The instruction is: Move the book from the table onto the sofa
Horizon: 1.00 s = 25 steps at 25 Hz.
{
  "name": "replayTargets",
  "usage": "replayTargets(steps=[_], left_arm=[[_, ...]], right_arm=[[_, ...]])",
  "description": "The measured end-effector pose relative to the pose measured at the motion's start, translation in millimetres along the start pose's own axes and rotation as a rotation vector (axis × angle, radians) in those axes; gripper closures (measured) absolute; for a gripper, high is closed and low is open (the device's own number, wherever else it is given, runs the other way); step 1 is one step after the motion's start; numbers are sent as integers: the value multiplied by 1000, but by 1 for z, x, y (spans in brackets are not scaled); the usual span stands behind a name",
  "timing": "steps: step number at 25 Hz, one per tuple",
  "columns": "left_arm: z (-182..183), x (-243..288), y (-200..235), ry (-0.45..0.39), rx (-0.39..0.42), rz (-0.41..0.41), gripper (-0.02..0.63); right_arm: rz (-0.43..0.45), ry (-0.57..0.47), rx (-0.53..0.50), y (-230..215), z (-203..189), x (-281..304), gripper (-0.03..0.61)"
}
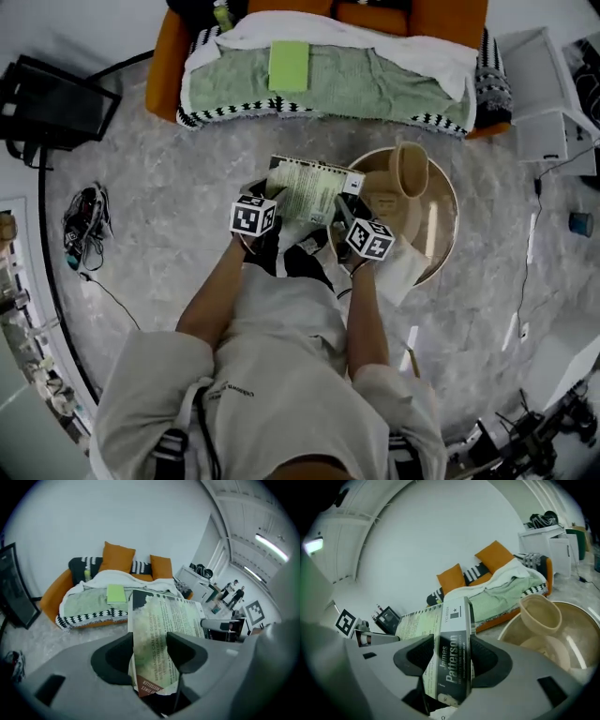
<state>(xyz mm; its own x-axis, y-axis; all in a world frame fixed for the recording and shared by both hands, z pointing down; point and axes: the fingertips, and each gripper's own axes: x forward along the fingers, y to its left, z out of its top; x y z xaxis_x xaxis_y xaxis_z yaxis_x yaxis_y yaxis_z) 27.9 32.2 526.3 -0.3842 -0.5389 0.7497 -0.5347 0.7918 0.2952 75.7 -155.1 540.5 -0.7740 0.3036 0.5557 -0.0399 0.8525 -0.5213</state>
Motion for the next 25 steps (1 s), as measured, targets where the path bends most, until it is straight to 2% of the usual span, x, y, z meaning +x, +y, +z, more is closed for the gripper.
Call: replayTargets(steps=[4,8,12,17,20,25], left_arm=[[-3,-32,54,-49,-97,45,379],[4,-42,76,-78,-129,40,379],[23,-39,90,-71,-112,-9,379],[78,-21,97,-70,-61,-85,381],[104,-11,102,-79,-26,-116,385],[134,4,136,-78,-30,-146,388]], right_arm=[[61,40,-86,56,7,38,351],[56,54,-114,78,16,50,351],[-2,32,-85,88,26,56,351],[-108,-53,50,82,56,61,351],[-134,-67,73,81,70,69,351],[-157,-74,86,91,90,107,351]])
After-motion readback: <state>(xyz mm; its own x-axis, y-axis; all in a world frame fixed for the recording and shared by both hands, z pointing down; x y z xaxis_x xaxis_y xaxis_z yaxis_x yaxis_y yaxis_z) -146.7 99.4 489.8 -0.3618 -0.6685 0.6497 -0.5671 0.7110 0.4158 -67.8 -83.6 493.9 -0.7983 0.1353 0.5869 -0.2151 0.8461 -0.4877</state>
